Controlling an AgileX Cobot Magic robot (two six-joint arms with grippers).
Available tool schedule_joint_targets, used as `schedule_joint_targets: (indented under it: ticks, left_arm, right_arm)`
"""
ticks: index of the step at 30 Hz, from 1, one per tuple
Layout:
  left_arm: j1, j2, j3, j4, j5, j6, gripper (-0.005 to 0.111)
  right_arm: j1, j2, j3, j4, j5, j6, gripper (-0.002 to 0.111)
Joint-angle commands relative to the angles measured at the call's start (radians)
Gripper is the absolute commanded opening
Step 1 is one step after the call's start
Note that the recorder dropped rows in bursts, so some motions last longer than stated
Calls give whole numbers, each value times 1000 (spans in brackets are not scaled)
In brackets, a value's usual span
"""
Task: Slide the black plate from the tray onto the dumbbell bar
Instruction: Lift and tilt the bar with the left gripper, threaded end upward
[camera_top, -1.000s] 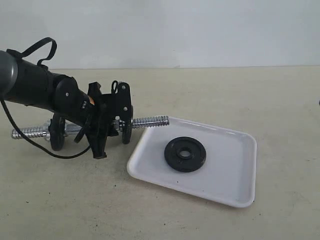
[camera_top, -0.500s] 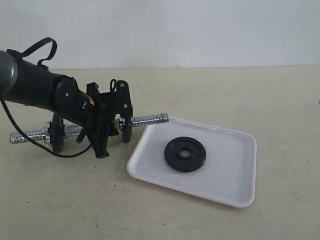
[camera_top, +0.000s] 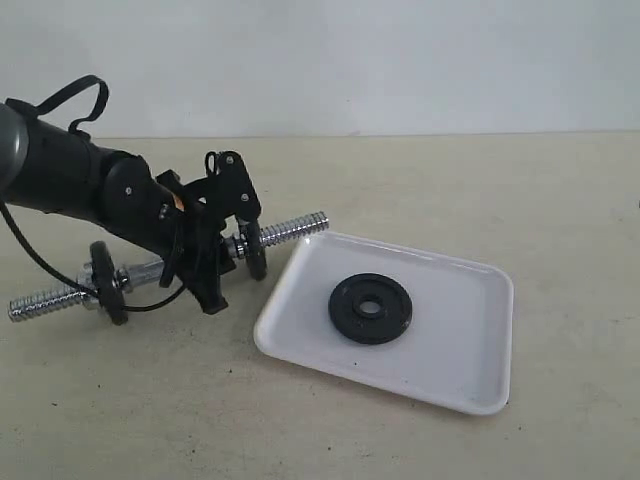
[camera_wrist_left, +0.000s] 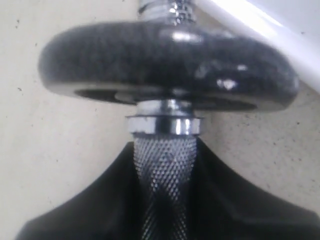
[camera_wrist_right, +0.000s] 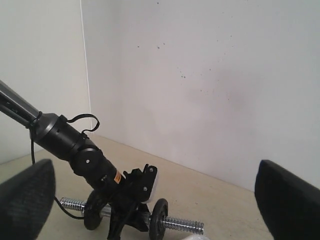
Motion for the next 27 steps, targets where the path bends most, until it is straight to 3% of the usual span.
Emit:
schedule_joint_targets:
  ticks: [1,8,21,27]
  left_arm:
    - [2,-93,-15,-16,-93,-94,4]
    - [2,-131,-15,-16,-86,-200,4]
    - [2,-177,-15,-16,24,-198,4]
    - [2,-208,-15,-16,112,-116,4]
  right_arm:
    - [-3,4,-2,8,1,-4,105]
    - [-3,4,-2,8,1,-3,105]
    - [-3,4,-2,8,1,-3,105]
    - [-3,4,-2,8,13,-18,105]
